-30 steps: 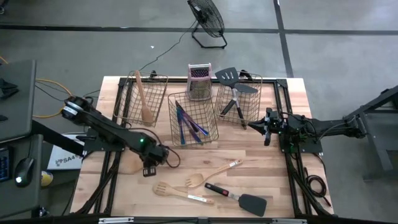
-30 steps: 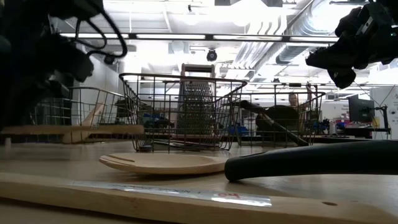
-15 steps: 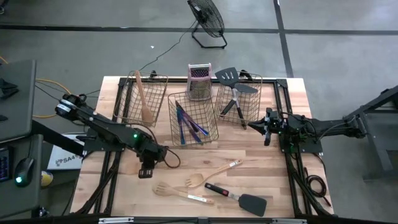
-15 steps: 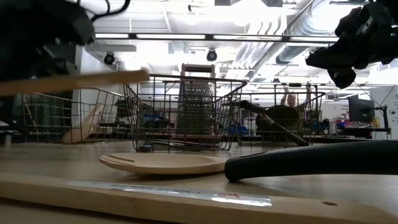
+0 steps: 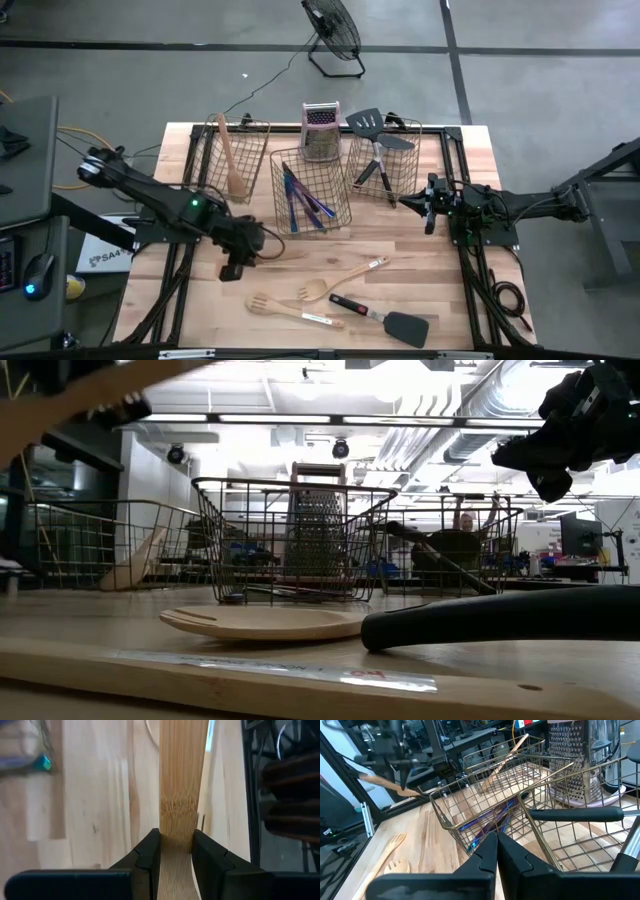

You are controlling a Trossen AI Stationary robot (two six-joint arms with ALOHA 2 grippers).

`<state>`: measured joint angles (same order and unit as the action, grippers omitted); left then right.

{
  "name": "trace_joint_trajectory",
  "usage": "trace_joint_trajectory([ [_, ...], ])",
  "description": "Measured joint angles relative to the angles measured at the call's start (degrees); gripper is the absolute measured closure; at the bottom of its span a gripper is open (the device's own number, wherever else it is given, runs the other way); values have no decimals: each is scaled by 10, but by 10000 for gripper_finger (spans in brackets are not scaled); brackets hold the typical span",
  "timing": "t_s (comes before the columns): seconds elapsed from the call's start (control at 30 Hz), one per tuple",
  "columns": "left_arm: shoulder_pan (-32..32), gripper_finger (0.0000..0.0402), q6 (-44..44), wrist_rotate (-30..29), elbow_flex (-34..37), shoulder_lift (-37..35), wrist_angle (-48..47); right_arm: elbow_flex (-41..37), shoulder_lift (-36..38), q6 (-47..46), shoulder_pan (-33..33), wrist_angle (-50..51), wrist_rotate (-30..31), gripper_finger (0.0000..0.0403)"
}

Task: Pick & Place Kitchen Items
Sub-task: Put the top brown serving spoon into the left wire basket

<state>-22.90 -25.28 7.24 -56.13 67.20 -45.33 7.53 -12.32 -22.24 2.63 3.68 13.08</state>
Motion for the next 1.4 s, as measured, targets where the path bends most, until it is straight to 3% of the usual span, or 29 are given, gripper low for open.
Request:
trace_joint_trajectory([
  [0.33, 1, 320, -26, -93, -29, -56, -17, 0, 0, 0, 0, 0, 0, 401],
  [0.6, 68, 320, -80, -138, -29, -83, -37, 0, 0, 0, 0, 0, 0, 401],
  [0.93, 183, 320, -95, -172, -29, -115, -32, 0, 0, 0, 0, 0, 0, 401],
  [1.4, 405, 320, -117, -217, -30, -157, -11, 0, 0, 0, 0, 0, 0, 401],
])
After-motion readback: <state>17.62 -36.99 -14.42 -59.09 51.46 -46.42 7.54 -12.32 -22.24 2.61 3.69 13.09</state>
